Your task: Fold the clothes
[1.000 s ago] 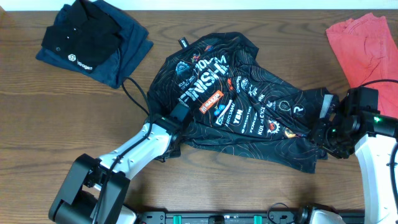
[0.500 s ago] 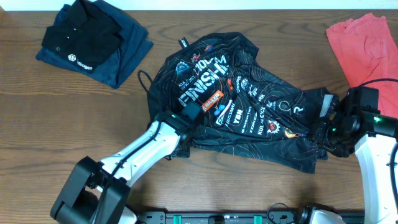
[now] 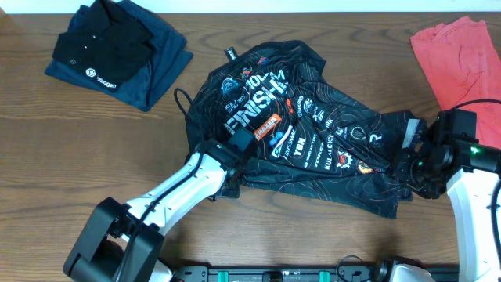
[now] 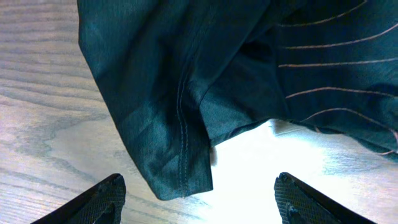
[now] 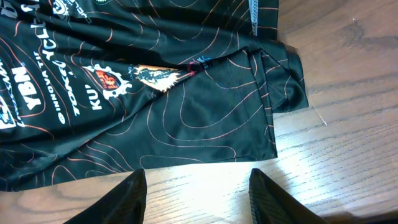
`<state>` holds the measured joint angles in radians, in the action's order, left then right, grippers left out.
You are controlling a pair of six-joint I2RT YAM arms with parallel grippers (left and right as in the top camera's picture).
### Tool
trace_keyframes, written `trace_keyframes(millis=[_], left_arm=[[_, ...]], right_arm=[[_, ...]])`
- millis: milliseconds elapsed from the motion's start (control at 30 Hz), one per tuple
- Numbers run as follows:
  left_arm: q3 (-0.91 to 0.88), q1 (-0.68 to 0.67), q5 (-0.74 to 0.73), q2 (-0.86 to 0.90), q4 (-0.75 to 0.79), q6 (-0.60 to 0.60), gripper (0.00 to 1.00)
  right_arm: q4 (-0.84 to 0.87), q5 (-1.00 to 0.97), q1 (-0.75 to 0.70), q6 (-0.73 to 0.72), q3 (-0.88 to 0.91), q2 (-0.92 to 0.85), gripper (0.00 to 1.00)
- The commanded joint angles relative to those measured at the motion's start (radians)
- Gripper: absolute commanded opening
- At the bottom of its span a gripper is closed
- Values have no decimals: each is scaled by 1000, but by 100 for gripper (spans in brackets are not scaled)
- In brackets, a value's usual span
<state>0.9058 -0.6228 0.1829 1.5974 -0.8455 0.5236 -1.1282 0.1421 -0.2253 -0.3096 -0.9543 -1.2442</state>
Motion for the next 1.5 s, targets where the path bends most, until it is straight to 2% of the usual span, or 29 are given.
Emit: trace_keyframes(millis=[0,533,867,967,1067,1167,1300,1467], left_arm=[[-10,5,2,8,3,8,78],[-10,50,36,112,39,11,78],[-10,85,35,113,16,-8,71],[-10,85,35,113,17,-11,64],[-10,85,35,113,17,-11,49],[-10,85,35,113,17,-11,41],[-10,85,35,113,16,-11,24],[-10,85,39,113,18,-10,21]], right_arm=[[-3,5,-9,12,2,7,51],[-8,5,-9,12,7,7,52],[43,5,-9,11,67,7,54],[46,5,-9,11,77,7,54],[44,4,-9,11,77,7,55],[45,4,-9,11,77,7,55],[44,4,-9,11,77,7,55],[45,4,-9,11,77,7,57]])
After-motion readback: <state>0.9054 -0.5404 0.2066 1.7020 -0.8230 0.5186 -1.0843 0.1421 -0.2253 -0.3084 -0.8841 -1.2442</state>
